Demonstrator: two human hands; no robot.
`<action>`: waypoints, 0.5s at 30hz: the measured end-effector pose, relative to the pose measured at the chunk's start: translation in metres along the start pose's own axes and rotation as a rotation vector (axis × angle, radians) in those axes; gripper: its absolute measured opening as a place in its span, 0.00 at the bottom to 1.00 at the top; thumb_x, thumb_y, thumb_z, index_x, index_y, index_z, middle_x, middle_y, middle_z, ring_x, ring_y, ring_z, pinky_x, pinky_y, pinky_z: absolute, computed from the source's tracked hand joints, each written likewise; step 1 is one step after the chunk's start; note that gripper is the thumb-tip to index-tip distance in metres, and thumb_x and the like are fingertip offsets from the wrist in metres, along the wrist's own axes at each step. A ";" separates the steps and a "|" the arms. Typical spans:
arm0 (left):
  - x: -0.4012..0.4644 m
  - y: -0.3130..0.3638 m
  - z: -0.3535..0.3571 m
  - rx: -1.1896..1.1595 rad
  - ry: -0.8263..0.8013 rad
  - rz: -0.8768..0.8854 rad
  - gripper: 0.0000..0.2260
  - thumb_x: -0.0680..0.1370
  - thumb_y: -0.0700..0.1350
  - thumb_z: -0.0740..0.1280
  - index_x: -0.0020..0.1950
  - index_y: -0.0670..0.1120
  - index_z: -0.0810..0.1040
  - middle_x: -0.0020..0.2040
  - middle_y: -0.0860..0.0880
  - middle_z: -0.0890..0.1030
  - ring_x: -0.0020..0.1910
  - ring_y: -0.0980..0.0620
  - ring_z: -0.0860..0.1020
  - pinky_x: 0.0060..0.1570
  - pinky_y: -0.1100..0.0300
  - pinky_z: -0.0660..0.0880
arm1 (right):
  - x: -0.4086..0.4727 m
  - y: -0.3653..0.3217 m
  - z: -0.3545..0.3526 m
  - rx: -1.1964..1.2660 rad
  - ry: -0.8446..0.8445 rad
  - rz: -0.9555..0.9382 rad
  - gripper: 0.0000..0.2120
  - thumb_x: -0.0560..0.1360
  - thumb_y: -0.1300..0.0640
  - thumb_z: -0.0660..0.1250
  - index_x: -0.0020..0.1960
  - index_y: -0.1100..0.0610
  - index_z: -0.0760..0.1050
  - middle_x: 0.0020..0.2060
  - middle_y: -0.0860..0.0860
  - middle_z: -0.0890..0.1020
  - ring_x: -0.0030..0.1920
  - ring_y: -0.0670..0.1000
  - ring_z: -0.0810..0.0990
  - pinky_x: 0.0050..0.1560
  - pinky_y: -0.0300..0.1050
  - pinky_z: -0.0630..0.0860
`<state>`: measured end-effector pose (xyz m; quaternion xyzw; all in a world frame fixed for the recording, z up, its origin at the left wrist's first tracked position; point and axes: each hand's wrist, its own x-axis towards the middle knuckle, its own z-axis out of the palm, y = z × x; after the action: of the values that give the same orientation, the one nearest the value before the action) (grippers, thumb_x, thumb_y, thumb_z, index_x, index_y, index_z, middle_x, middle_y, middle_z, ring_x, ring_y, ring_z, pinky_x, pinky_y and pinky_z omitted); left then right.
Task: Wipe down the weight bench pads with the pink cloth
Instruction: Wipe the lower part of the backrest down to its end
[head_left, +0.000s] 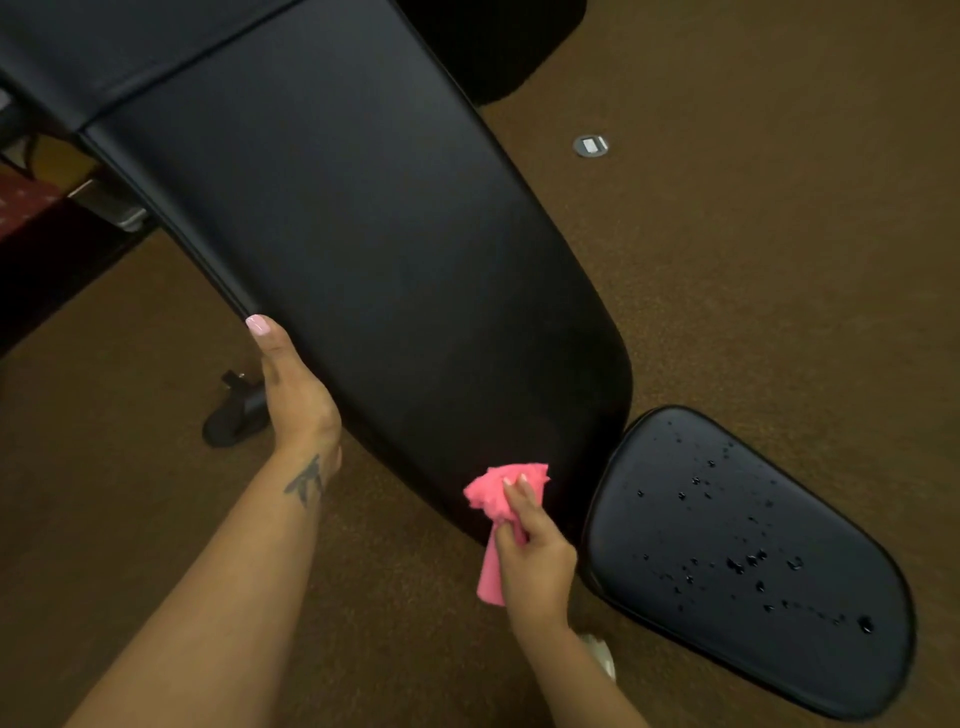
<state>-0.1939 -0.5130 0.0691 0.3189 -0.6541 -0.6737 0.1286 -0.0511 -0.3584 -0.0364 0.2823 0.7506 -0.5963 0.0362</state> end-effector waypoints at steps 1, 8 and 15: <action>0.001 -0.001 0.000 0.000 -0.007 -0.003 0.31 0.80 0.66 0.45 0.77 0.49 0.61 0.71 0.57 0.67 0.68 0.59 0.66 0.68 0.65 0.61 | -0.006 0.005 -0.001 -0.005 -0.012 0.001 0.27 0.73 0.63 0.68 0.53 0.30 0.67 0.61 0.36 0.71 0.61 0.44 0.74 0.63 0.46 0.72; 0.001 -0.002 -0.001 0.007 -0.009 -0.010 0.33 0.79 0.67 0.45 0.77 0.49 0.60 0.74 0.55 0.66 0.71 0.57 0.65 0.69 0.63 0.60 | -0.001 0.021 -0.011 0.011 0.040 0.127 0.24 0.73 0.63 0.68 0.52 0.33 0.70 0.64 0.45 0.75 0.60 0.47 0.76 0.61 0.51 0.74; 0.000 -0.001 -0.001 0.032 0.012 -0.015 0.33 0.79 0.67 0.44 0.78 0.48 0.59 0.75 0.54 0.64 0.73 0.55 0.63 0.70 0.63 0.59 | 0.020 -0.001 -0.002 0.020 0.108 0.100 0.21 0.74 0.61 0.67 0.59 0.38 0.69 0.61 0.50 0.77 0.58 0.50 0.77 0.61 0.53 0.74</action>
<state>-0.1929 -0.5141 0.0687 0.3299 -0.6617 -0.6621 0.1226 -0.0674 -0.3493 -0.0427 0.3517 0.7305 -0.5849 0.0225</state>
